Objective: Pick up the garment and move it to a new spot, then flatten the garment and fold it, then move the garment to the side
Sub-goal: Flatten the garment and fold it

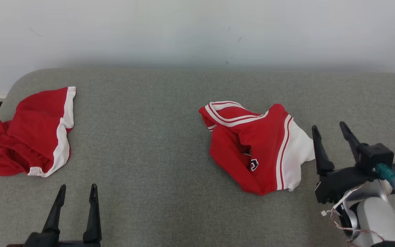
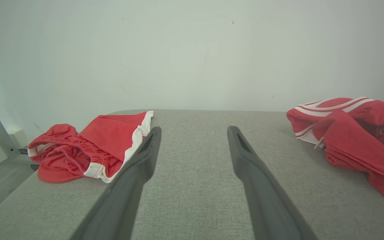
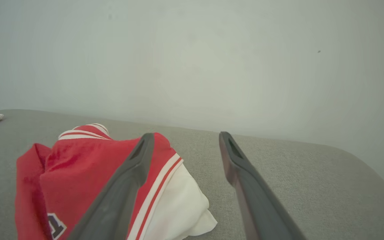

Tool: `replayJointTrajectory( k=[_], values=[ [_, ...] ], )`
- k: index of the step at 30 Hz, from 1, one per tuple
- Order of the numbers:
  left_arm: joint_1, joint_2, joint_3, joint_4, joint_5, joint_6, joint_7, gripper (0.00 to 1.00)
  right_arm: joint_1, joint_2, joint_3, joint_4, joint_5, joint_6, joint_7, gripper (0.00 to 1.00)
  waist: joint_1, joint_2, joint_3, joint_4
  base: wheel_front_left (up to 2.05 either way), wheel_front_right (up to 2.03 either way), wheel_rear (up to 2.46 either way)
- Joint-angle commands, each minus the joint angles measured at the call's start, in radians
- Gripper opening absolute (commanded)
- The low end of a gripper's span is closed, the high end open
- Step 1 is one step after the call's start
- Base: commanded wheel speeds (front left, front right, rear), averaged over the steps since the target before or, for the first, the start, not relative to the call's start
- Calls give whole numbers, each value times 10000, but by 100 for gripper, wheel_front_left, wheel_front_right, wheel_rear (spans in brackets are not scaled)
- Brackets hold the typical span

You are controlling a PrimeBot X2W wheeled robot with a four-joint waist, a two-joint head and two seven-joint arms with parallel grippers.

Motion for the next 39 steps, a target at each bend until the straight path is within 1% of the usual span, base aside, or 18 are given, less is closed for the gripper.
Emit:
replayJointTrajectory(
  k=[1, 6, 11, 18, 19, 24, 25, 26, 29, 33, 39],
  values=[
    [-194, -51, -64, 25, -49, -15, -33, 100, -438, -210, -42, 390, 55, -22, 43, 100, -1, 0, 304, 292, 0, 0, 0],
    [-533, -115, -277, 62, -77, -55, -33, 100, -1388, -721, -138, 1910, 93, -22, 323, 100, -1, 0, 708, 668, 0, 0, 0],
    [-769, -193, -499, 95, -104, -79, -33, 100, -2093, -1068, -158, 3479, 176, -22, 347, 100, -1, 0, 977, 983, 0, 0, 0],
    [-1041, -248, -648, 228, -159, -56, -33, 100, -2800, -1326, -147, 5422, 197, -22, 413, 100, -1, 0, 1258, 1284, 0, 0, 0],
    [-1041, -248, -648, 228, -159, -56, -33, 100, -2800, -1326, -147, 5422, 197, -22, 413, 100, -1, 0, 1258, 1284, 0, 0, 0],
    [-1102, -268, -647, 266, -181, -60, -33, 100, -3095, -1277, -95, 6584, 248, -22, 508, 100, -1, 0, 1338, 1373, 0, 0, 0],
    [-1102, -269, -631, 268, -177, -61, -33, 100, -3139, -1243, -76, 6764, 315, -22, 507, 69, -1, 0, 1342, 1369, 0, 0, 0],
    [-1101, -271, -616, 277, -173, -60, -33, 100, -3151, -1201, -46, 6943, 359, -22, 501, 0, -1, 0, 1337, 1360, 0, 0, 0],
    [-1025, -279, -544, 321, -137, -62, -34, 100, -3248, -1201, 19, 7309, 475, -22, 290, 0, -1, 0, 1241, 1276, 0, 0, 0],
    [-865, -294, -449, 373, -97, -64, -34, 100, -3414, -1145, 113, 7384, 734, -22, -365, 0, -1, 0, 952, 1045, 0, 0, 0],
    [-492, -316, -278, 348, -77, -65, -34, 100, -3089, -953, 494, 6910, 1328, -22, -1122, 0, -1, 0, 397, 417, 0, 0, 0]
  ],
)
